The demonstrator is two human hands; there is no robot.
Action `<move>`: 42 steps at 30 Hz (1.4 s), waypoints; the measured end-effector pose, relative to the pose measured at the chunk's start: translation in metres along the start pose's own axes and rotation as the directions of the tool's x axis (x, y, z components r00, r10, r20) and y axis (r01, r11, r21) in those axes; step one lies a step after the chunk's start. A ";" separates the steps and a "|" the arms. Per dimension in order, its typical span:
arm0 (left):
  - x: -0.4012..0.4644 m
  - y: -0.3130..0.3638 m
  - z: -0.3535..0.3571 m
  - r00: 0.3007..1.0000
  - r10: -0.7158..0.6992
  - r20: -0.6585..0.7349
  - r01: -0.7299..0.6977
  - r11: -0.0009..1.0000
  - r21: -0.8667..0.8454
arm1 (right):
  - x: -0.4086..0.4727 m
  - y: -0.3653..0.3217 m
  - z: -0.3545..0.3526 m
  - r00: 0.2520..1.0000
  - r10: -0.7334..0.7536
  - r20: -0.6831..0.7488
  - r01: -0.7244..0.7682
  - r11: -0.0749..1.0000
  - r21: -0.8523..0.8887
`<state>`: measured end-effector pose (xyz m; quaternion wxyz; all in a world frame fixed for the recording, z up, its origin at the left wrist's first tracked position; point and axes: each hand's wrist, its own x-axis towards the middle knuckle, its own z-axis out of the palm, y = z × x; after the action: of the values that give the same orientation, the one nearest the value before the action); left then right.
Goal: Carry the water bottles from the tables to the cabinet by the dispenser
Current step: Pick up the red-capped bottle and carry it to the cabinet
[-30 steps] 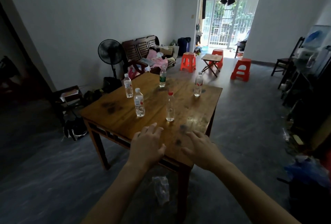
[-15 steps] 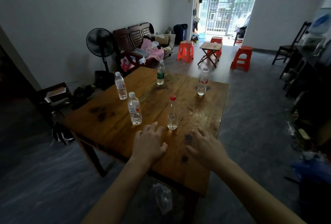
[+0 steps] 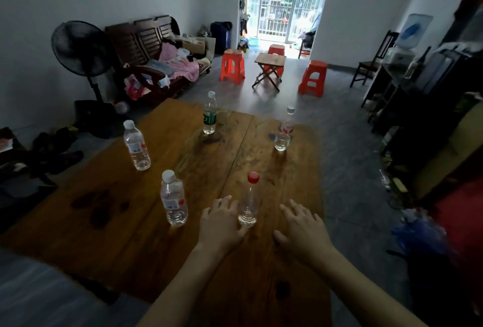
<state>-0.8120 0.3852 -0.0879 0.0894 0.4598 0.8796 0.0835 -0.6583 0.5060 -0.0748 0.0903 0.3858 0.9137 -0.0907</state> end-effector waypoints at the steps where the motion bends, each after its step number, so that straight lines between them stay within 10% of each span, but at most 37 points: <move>1: 0.008 -0.003 0.004 1.000 0.000 0.018 0.000 1.000 -0.007 | 0.007 -0.002 0.002 1.000 0.011 0.017 -0.011 1.000 -0.002; 13: 0.076 -0.017 0.033 0.993 -0.030 0.116 0.048 0.987 -0.151 | 0.051 -0.005 0.011 0.995 0.072 0.066 -0.078 0.992 0.098; 17: 0.098 -0.017 0.048 0.958 -0.096 0.272 0.244 0.772 -0.588 | 0.059 -0.001 0.013 0.993 0.097 0.070 -0.105 0.986 0.127; 22: 0.107 -0.009 0.069 0.984 -0.110 0.141 0.179 0.582 -0.793 | 0.059 0.008 0.018 0.989 0.095 0.118 -0.112 0.983 0.146; 34: 0.114 -0.001 0.056 1.000 0.001 0.008 0.005 0.647 -0.763 | 0.051 0.013 0.038 0.986 0.113 0.124 -0.148 0.933 0.328; 37: 0.107 0.006 0.034 0.995 0.037 -0.092 -0.095 0.610 -0.786 | 0.045 0.012 0.045 0.946 0.195 0.260 -0.324 0.650 0.687; 42: 0.093 0.021 -0.011 0.963 0.144 -0.226 -0.267 0.586 -0.765 | 0.031 0.011 0.045 0.800 0.049 0.598 -0.520 -0.438 0.733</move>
<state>-0.8498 0.4730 -0.0797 0.2104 0.4649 0.6972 0.5035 -0.6677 0.5244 -0.1268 -0.1030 0.5108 0.2716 -0.8091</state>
